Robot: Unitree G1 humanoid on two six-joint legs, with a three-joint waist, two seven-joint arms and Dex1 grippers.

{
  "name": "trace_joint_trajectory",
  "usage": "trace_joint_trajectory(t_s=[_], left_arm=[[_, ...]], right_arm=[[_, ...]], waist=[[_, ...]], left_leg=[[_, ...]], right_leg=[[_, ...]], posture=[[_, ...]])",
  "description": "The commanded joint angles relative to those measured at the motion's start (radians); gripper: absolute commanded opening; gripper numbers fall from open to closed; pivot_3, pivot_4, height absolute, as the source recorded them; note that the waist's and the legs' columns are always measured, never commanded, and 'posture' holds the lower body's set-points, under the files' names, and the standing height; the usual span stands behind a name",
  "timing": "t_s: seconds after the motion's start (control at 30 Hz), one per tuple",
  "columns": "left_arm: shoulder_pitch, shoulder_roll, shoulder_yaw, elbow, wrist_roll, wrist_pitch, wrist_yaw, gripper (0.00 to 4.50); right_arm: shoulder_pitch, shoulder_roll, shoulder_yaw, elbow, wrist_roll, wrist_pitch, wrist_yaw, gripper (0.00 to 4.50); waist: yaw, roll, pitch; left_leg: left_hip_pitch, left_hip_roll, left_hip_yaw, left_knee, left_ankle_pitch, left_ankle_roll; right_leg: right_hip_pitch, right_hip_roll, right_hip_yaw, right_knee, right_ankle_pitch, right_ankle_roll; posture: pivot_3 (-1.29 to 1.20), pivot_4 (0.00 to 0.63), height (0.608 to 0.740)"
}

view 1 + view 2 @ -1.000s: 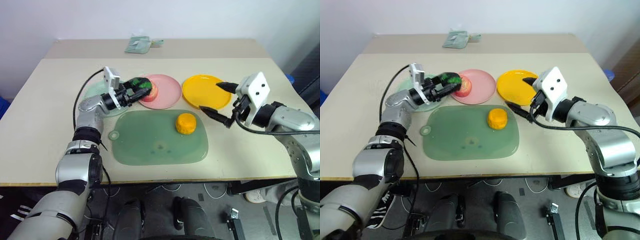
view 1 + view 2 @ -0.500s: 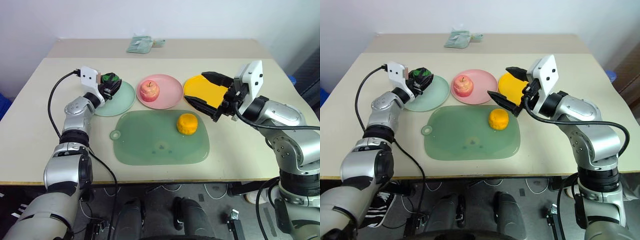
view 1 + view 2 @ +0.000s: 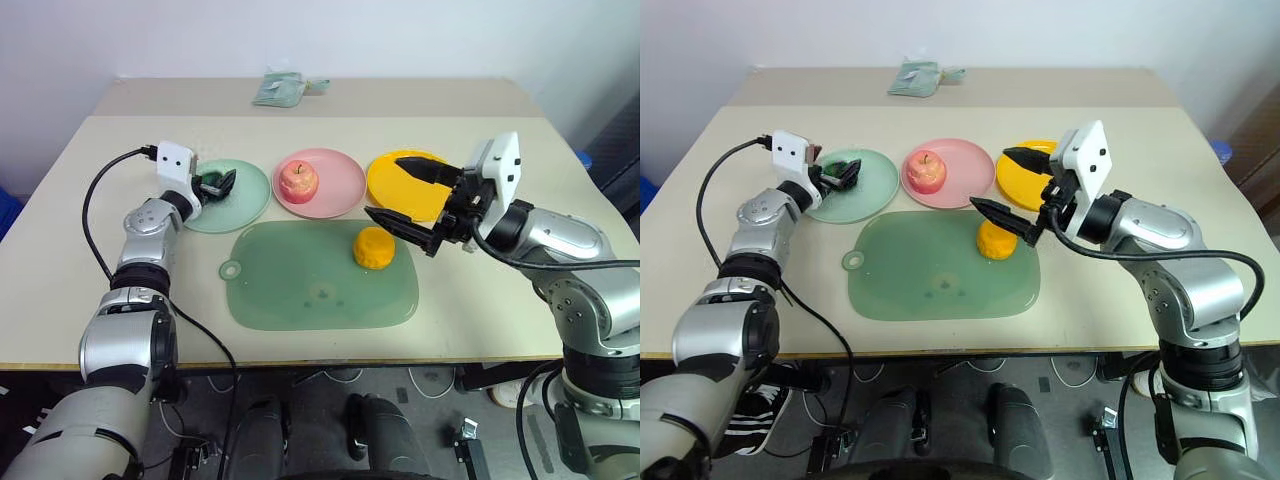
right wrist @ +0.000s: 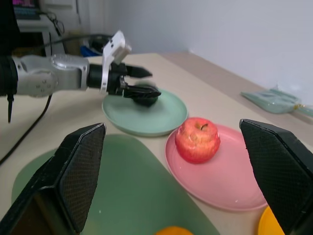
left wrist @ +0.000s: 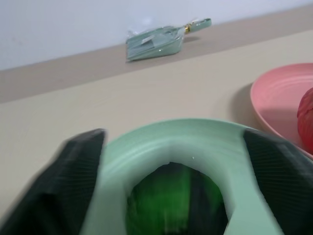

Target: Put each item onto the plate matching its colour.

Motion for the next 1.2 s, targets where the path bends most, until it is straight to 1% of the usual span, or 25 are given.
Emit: trace_joint_trajectory(t_s=[0.03,0.13,0.2,0.27,0.33,0.4,0.47,0.57,0.67,0.7,0.8,1.0,1.03,1.1,1.13,1.2], left_arm=[[-0.041,0.028,0.024,-0.027,-0.032,-0.058,-0.047,4.47],[-0.055,0.044,0.042,-0.042,-0.067,-0.108,-0.132,4.47],[-0.058,0.036,0.074,-0.072,-0.156,-0.005,-0.292,4.47],[0.001,0.033,0.059,-0.205,-0.26,0.13,-0.538,4.47],[0.08,0.043,0.028,-0.355,-0.332,0.236,-0.714,4.47],[0.149,0.061,0.014,-0.491,-0.407,0.373,-0.811,4.47],[0.204,0.085,0.006,-0.609,-0.474,0.508,-0.872,4.47],[0.256,0.111,-0.001,-0.717,-0.505,0.573,-0.909,4.47],[0.294,0.133,-0.019,-0.777,-0.49,0.566,-0.922,4.47],[0.301,0.139,-0.024,-0.787,-0.49,0.581,-0.919,4.47],[0.319,0.138,-0.023,-0.808,-0.459,0.532,-0.882,4.47],[0.334,0.144,-0.02,-0.83,-0.476,0.551,-0.886,4.47],[0.335,0.143,-0.019,-0.829,-0.475,0.547,-0.885,4.5],[0.337,0.144,-0.018,-0.827,-0.474,0.546,-0.885,4.5],[0.338,0.143,-0.018,-0.827,-0.475,0.547,-0.884,4.5],[0.339,0.141,-0.017,-0.826,-0.475,0.544,-0.881,4.5]], right_arm=[[0.003,-0.015,0.006,-0.02,-0.026,-0.014,-0.01,4.5],[0.021,-0.028,0.063,0.015,-0.105,-0.026,-0.02,4.5],[0.038,-0.031,0.101,0.045,-0.165,-0.047,-0.032,4.5],[0.048,-0.013,0.136,0.089,-0.21,-0.061,-0.048,4.5],[0.052,0.017,0.155,0.114,-0.219,-0.055,-0.059,4.5],[0.049,0.048,0.169,0.132,-0.219,-0.048,-0.064,4.5],[0.042,0.073,0.172,0.154,-0.218,-0.043,-0.064,4.5],[0.021,0.09,0.187,0.216,-0.244,-0.045,-0.062,4.5],[-0.001,0.105,0.195,0.281,-0.257,-0.041,-0.059,4.5],[-0.005,0.111,0.195,0.298,-0.257,-0.041,-0.056,4.5],[-0.001,0.123,0.202,0.331,-0.258,-0.037,-0.041,4.5],[0.009,0.14,0.228,0.367,-0.269,-0.015,-0.016,4.5],[0.009,0.14,0.231,0.374,-0.279,-0.029,-0.015,3.94],[0.004,0.141,0.231,0.38,-0.296,-0.052,-0.017,3.22],[0.001,0.142,0.228,0.38,-0.3,-0.055,-0.019,3.02],[-0.015,0.148,0.211,0.385,-0.309,-0.077,-0.034,3.02]], waist=[[0.0,0.0,0.0],[-0.001,0.0,0.0],[-0.001,0.0,0.0],[-0.001,0.0,0.0],[-0.003,0.0,0.0],[-0.009,0.0,0.0],[-0.019,0.0,0.0],[-0.024,0.0,0.0],[-0.023,0.0,0.0],[-0.023,0.0,0.0],[-0.023,0.0,0.0],[-0.024,0.0,0.0],[-0.024,0.0,0.0],[-0.024,0.0,0.0],[-0.024,0.0,0.0],[-0.024,0.0,0.0]], left_leg=[[0.0,0.0,0.0,0.0,0.0,0.0],[0.0,0.0,0.0,0.0,0.0,0.0],[0.0,0.0,0.0,0.0,0.0,0.0],[0.0,0.0,0.001,0.0,0.0,0.0],[0.0,0.0,0.001,0.0,0.0,0.0],[0.0,0.0,0.001,0.0,0.0,0.0],[0.0,0.001,0.0,0.0,0.0,0.0],[0.0,0.001,-0.001,0.0,0.001,-0.001],[0.001,0.001,-0.001,0.0,0.001,-0.001],[0.001,0.001,-0.001,0.0,0.001,-0.001],[0.001,0.001,-0.001,0.0,0.001,-0.001],[0.001,0.001,-0.001,0.0,0.001,-0.001],[0.001,0.001,-0.001,0.0,0.001,-0.001],[0.001,0.001,-0.001,0.0,0.001,-0.001],[0.001,0.001,-0.001,0.0,0.001,-0.001],[0.001,0.001,-0.001,0.0,0.001,-0.001]], right_leg=[[0.0,0.0,0.0,0.0,0.0,0.0],[0.0,0.0,0.0,0.0,0.0,0.0],[0.0,0.0,0.0,0.0,0.0,0.0],[0.0,0.0,0.0,0.0,0.0,0.0],[0.0,0.0,0.0,0.0,0.0,0.0],[0.0,0.0,0.0,0.0,0.0,0.0],[-0.001,0.001,0.0,0.001,0.0,0.0],[0.0,0.001,0.0,0.001,0.0,0.0],[0.0,0.001,0.0,0.001,0.0,-0.001],[0.0,0.001,0.0,0.001,0.0,-0.001],[0.0,0.001,0.0,0.001,0.0,-0.001],[0.0,0.001,0.0,0.001,0.0,-0.001],[0.0,0.001,0.0,0.001,0.0,-0.001],[0.0,0.001,0.0,0.001,0.0,-0.001],[0.0,0.001,0.0,0.001,0.0,-0.001],[0.0,0.001,0.0,0.001,0.0,-0.001]], posture=[[0.0,0.15,0.74],[0.0,0.15,0.74],[0.0,0.15,0.74],[0.0,0.15,0.74],[0.0,0.15,0.74],[0.0,0.15,0.74],[0.0,0.15,0.74],[0.0,0.15,0.74],[0.0,0.15,0.74],[0.0,0.15,0.74],[0.0,0.15,0.74],[0.0,0.15,0.74],[0.0,0.15,0.74],[0.0,0.15,0.74],[0.0,0.15,0.74],[0.0,0.15,0.74]])
